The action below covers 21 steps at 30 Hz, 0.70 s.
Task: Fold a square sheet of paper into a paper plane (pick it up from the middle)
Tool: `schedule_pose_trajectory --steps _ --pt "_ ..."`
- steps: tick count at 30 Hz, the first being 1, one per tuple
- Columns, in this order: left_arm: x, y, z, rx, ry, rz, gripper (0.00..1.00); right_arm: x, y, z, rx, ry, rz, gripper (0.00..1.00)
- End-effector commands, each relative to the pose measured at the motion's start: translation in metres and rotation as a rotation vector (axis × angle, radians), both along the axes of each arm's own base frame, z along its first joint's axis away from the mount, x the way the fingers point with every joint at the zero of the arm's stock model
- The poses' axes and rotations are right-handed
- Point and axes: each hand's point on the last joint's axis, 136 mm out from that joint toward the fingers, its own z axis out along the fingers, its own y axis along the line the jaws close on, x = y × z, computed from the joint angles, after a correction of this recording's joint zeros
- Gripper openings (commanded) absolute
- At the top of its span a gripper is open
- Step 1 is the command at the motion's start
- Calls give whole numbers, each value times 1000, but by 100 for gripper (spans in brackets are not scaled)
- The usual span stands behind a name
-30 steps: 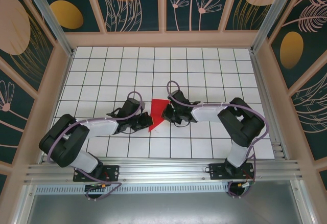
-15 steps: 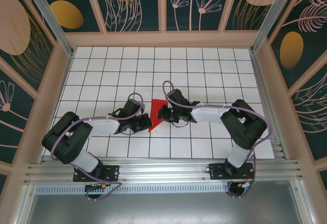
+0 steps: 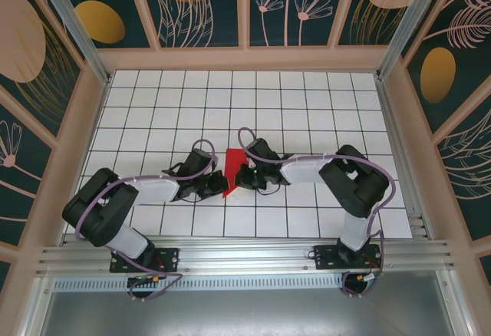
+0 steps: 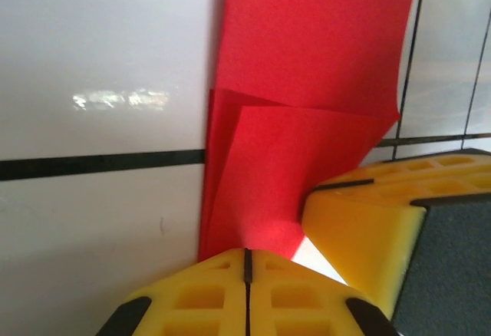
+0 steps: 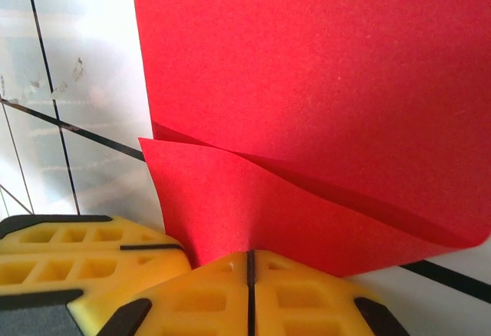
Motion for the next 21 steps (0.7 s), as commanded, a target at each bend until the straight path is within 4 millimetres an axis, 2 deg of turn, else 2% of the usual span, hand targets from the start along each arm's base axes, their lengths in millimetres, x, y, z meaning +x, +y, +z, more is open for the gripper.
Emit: schedule_pose_trajectory --steps 1,6,13,21 --pt "-9 -9 12 -73 1 -33 9 -2 -5 -12 -46 18 9 9" --pt "-20 -2 -2 -49 38 -35 10 -2 -5 -13 -50 16 9 9" --pt "-31 24 -33 117 92 -16 9 1 -5 -14 -52 13 12 9" --pt "-36 39 -43 205 104 -10 8 20 -16 -10 -38 -43 17 9"
